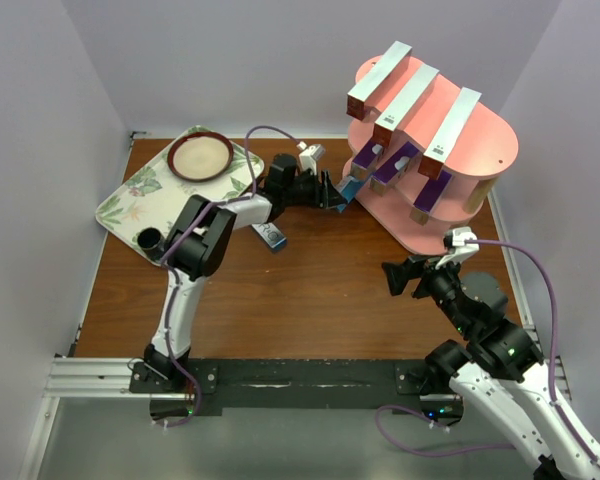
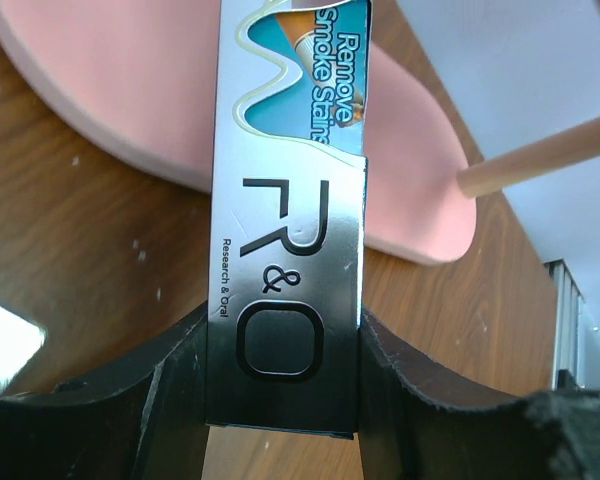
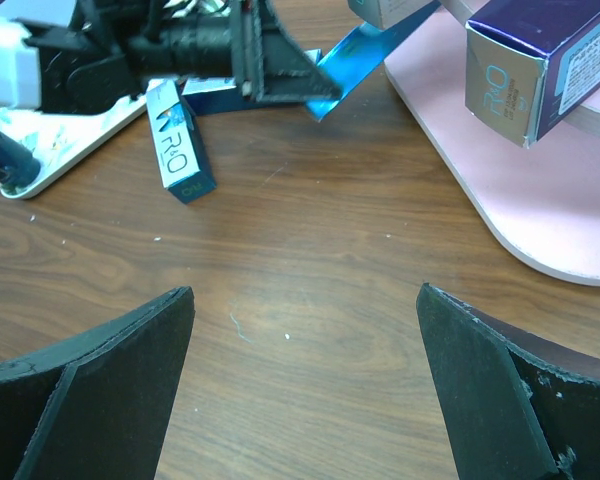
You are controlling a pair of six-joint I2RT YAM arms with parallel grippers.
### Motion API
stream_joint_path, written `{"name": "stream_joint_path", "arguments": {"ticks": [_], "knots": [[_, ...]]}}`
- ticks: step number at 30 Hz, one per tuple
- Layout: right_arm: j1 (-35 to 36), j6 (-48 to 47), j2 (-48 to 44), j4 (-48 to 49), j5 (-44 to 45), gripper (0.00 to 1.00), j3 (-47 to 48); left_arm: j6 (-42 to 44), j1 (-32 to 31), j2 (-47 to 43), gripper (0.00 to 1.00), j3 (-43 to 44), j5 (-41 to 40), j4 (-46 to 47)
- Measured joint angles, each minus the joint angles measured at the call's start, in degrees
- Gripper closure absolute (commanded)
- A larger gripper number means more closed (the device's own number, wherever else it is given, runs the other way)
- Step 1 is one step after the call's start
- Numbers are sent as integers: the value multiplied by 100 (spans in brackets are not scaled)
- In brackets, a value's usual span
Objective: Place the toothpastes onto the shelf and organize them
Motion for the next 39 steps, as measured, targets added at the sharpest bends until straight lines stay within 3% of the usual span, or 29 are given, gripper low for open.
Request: {"name": "stream_joint_path", "arguments": {"ticks": [15, 19, 27, 31, 39], "knots": [[0, 0, 7, 0, -72, 2, -4, -1128, 26, 1056, 53, 1331, 282, -439], [0, 0, 24, 2, -72, 2, -4, -1366, 31, 1222, 44, 1652, 291, -575], [0, 0, 39, 0, -72, 2, -4, -1801, 42, 1412, 35, 2015, 387, -761], [0, 0, 39, 0, -72, 2, -4, -1882, 39, 1412, 23, 2020, 382, -841], [0, 0, 39, 0, -72, 2, -4, -1864, 46, 1364, 13, 1923, 192, -1113]]}}
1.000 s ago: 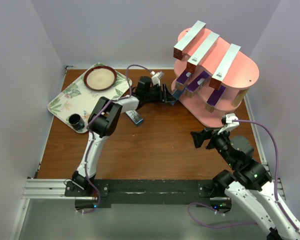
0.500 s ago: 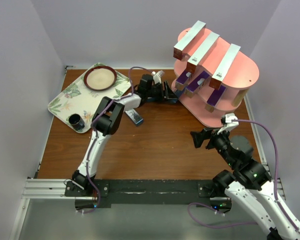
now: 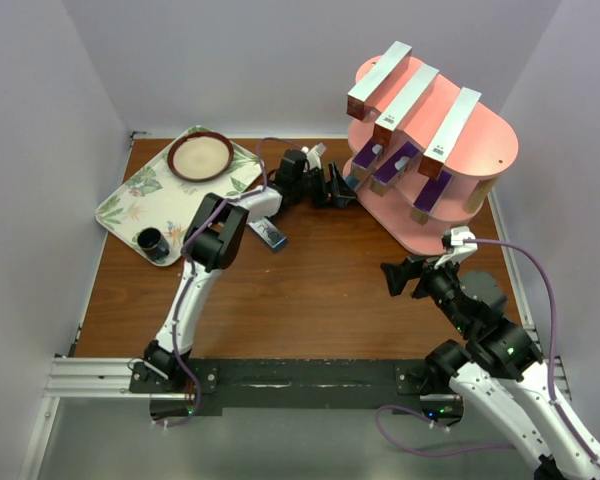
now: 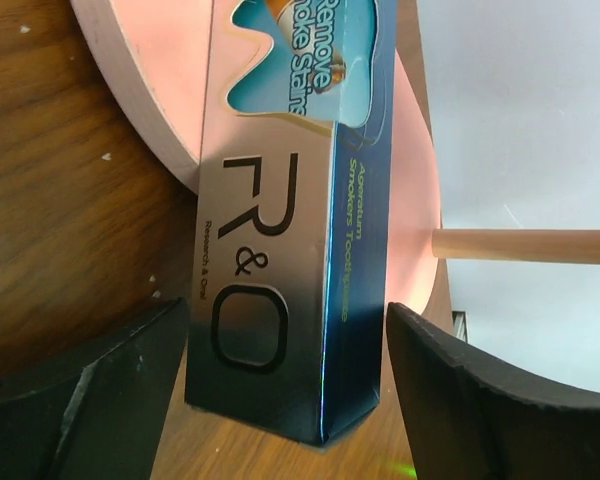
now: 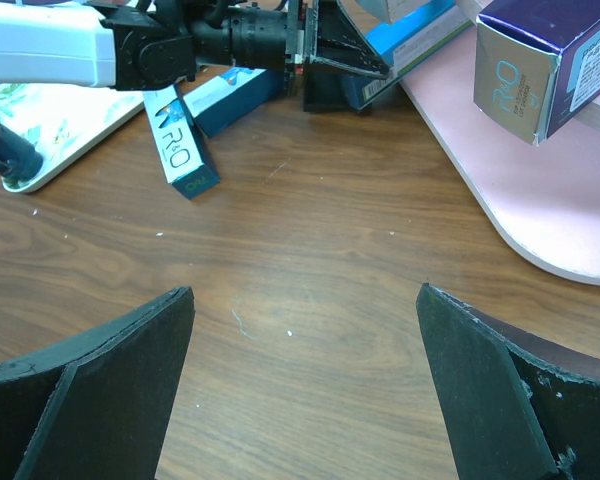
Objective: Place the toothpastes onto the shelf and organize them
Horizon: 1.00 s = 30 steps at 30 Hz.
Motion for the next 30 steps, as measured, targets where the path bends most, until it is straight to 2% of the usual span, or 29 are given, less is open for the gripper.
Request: {"name": "stream_joint_path", "arguments": {"ticks": [7, 14, 18, 24, 30], "knots": [[0, 0, 0, 0, 0, 2, 0, 2, 20, -339, 13, -350, -275, -234], [0, 0, 0, 2, -2, 2, 0, -4, 26, -785, 28, -874, -426, -310], [0, 0, 0, 0, -2, 2, 0, -22, 26, -841, 41, -879, -424, -271], [0, 0, 0, 0, -2, 2, 0, -109, 26, -841, 48, -852, -409, -278], [0, 0, 0, 0, -2, 3, 0, -166, 35, -833, 48, -656, -417, -282]]}}
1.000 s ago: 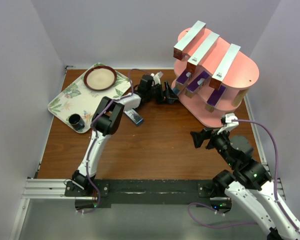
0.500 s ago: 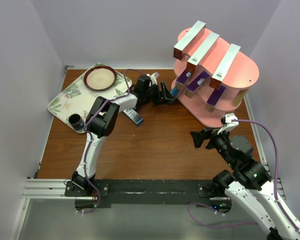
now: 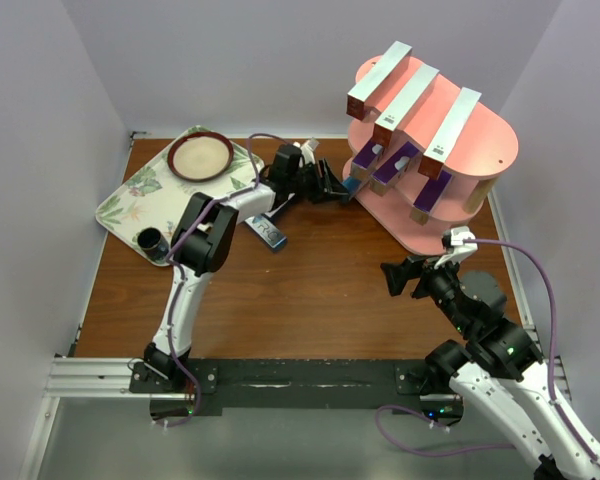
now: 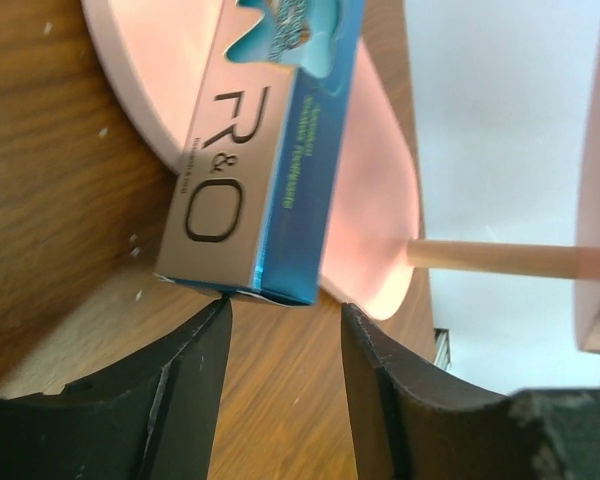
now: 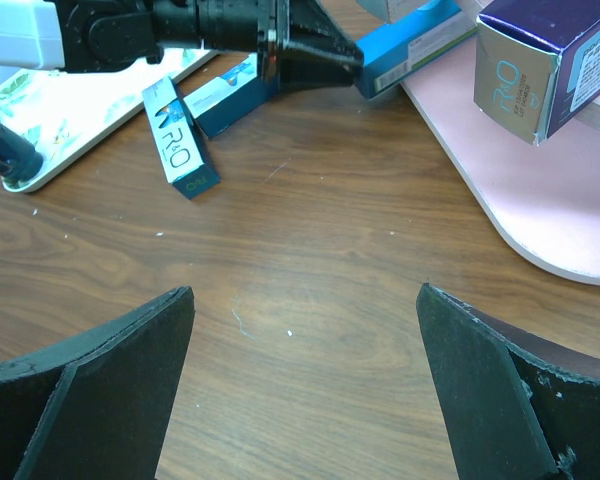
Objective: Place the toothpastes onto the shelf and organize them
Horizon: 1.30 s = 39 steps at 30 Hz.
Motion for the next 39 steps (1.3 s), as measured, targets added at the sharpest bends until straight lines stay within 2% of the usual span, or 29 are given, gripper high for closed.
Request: {"name": "stream_joint_path", "arguments": {"ticks": [10, 13, 19, 20, 27, 28, 33, 36, 39], "knots": [[0, 0, 2, 0, 0, 2, -2, -138, 114, 254, 47, 483, -2, 4], [0, 0, 9, 0, 0, 2, -2, -140, 142, 278, 42, 485, 0, -22], [0, 0, 24, 0, 2, 2, -2, 149, 214, 13, 26, 61, -138, -140], [0, 0, 24, 0, 0, 2, -2, 313, 234, -94, 22, -48, -240, -245], [0, 0, 24, 0, 0, 2, -2, 2192, 476, -1342, 13, -608, -1478, -1360], [0, 0, 24, 0, -2, 2, -2, 2487, 501, -1578, 8, -699, -1659, -1434], [0, -2, 35, -2, -2, 2, -2, 4002, 509, -2623, 4, -1419, -2444, -1349], [0, -2, 35, 0, -15, 2, -2, 4719, 498, -2793, 3, -1718, -2780, -1338], [0, -2, 98, 0, -24, 2, -2, 5073, 501, -2675, 3, -1808, -3001, -1513]]}}
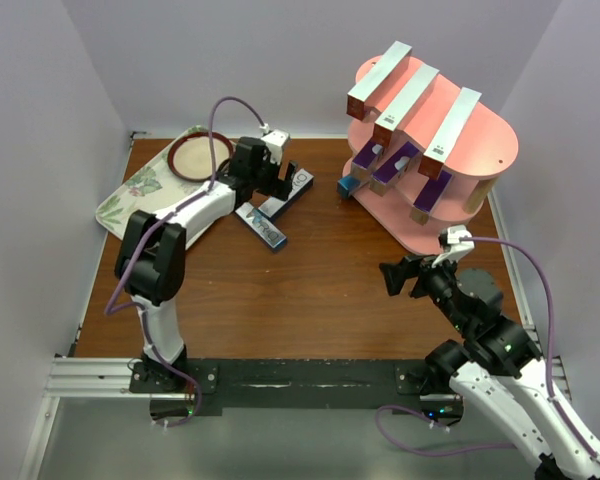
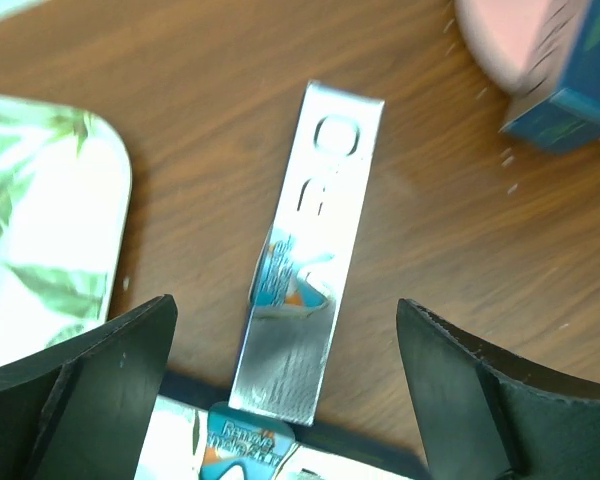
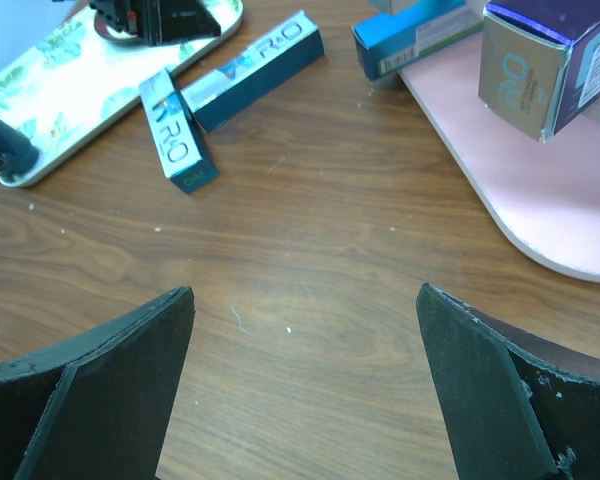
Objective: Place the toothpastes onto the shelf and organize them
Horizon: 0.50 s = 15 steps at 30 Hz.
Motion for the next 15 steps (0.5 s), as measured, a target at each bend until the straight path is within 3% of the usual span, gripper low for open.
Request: {"name": "stream_joint_path", "arguments": {"ticks": [10, 15], "knots": [[0, -2, 87, 2, -2, 2, 0, -603, -22, 66, 1, -402, -695, -446], [0, -13, 85, 0, -20, 2, 0, -505, -33, 72, 1, -442, -745, -426]]}}
